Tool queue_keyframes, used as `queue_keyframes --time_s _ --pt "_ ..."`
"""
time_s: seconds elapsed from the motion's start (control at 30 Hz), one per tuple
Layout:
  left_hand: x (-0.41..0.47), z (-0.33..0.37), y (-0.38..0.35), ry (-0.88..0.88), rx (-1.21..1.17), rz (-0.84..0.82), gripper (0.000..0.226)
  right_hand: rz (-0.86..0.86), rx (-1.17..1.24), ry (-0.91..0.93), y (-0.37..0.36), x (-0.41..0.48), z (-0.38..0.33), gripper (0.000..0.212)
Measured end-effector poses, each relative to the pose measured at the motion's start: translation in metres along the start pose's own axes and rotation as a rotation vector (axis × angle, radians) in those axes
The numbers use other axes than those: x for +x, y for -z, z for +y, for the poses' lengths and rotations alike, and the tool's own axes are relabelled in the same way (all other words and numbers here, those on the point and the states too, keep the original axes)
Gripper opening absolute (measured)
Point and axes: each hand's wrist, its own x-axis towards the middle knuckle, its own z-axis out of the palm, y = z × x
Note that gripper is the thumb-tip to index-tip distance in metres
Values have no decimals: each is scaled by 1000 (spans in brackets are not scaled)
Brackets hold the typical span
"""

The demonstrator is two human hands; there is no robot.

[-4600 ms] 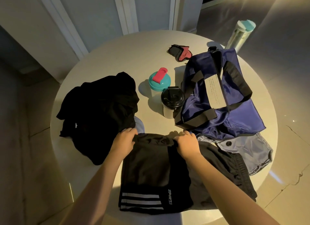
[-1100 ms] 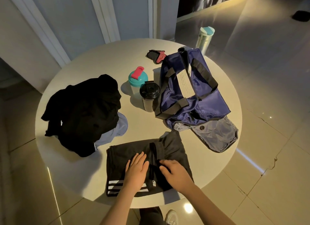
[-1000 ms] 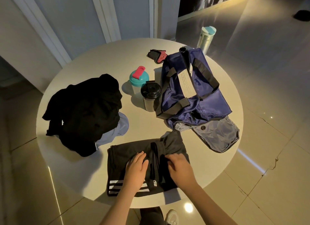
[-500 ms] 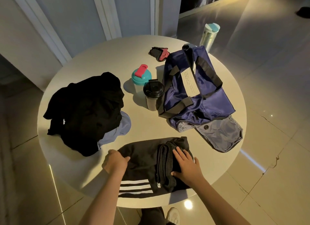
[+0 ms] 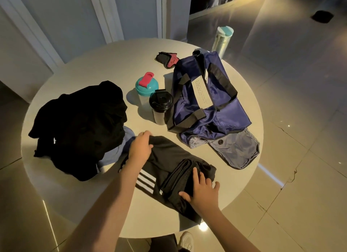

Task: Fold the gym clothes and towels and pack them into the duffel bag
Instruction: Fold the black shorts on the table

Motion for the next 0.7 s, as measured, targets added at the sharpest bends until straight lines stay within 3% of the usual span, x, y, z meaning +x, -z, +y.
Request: queue_keyframes --time_s 0.07,0.2,0.27,0.33,0.43,0.53,0.6,0.7 --pt "6 7 2 -41 68 38 43 19 -8 -32 -4 4 -5 139" --pt "-30 18 -4 -81 105 189 54 4 -47 -24 6 11 -7 136" --pt "-63 17 -21 -136 45 95 59 1 -51 -15 13 14 -8 107" --pt "-92 14 -41 -130 88 -96 83 -35 -49 -12 19 16 -9 68" --pt "-112 3 -64 -41 155 -323 109 -56 -23 26 26 16 -9 54" --pt "-111 -4 -67 -74 261 -373 139 127 -38 90 31 16 -6 42" --pt "-108 -8 -65 -91 296 -349 137 189 -71 134 26 18 1 47" --pt "-110 -3 -62 -69 384 -330 89 99 -24 206 13 18 14 62"
